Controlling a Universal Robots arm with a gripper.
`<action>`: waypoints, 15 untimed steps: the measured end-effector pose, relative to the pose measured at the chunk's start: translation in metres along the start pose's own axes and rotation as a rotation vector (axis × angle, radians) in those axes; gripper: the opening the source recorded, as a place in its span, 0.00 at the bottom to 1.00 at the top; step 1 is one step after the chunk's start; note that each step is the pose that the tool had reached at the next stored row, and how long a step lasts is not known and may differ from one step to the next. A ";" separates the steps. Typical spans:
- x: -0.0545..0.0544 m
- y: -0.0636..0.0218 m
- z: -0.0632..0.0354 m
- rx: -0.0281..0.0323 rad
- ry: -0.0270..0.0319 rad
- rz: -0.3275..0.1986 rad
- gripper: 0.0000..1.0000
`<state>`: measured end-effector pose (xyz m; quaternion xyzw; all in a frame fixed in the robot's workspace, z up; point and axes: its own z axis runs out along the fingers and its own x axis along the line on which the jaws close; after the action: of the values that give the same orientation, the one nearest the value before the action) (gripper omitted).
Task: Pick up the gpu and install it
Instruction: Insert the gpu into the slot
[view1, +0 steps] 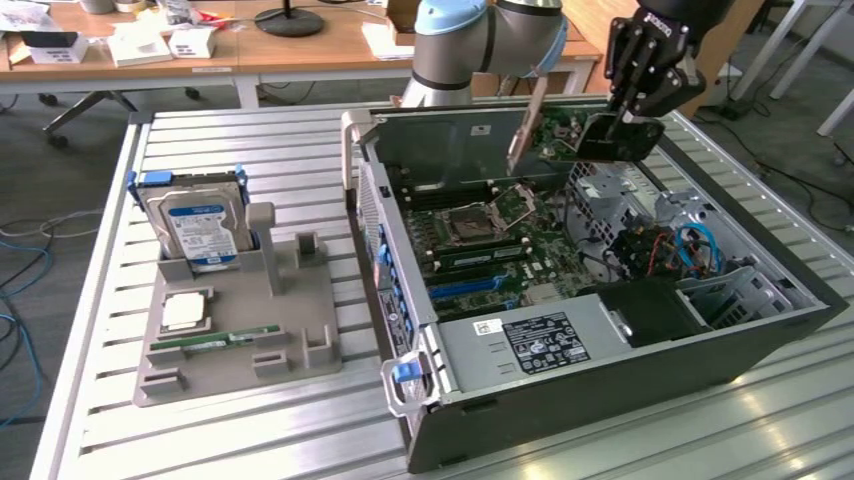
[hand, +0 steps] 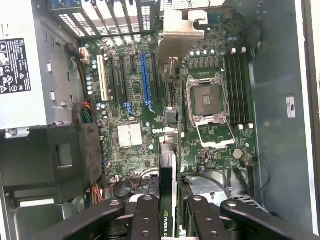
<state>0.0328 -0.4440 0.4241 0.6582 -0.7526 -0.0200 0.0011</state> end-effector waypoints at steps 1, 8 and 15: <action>0.000 0.0001 0.0001 0.0002 0.0002 -0.007 0.26; 0.000 0.0007 0.0010 0.0025 0.0000 -0.022 0.26; 0.001 0.0032 0.0049 0.0135 -0.0008 -0.032 0.26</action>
<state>0.0295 -0.4440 0.4194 0.6700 -0.7422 -0.0152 -0.0040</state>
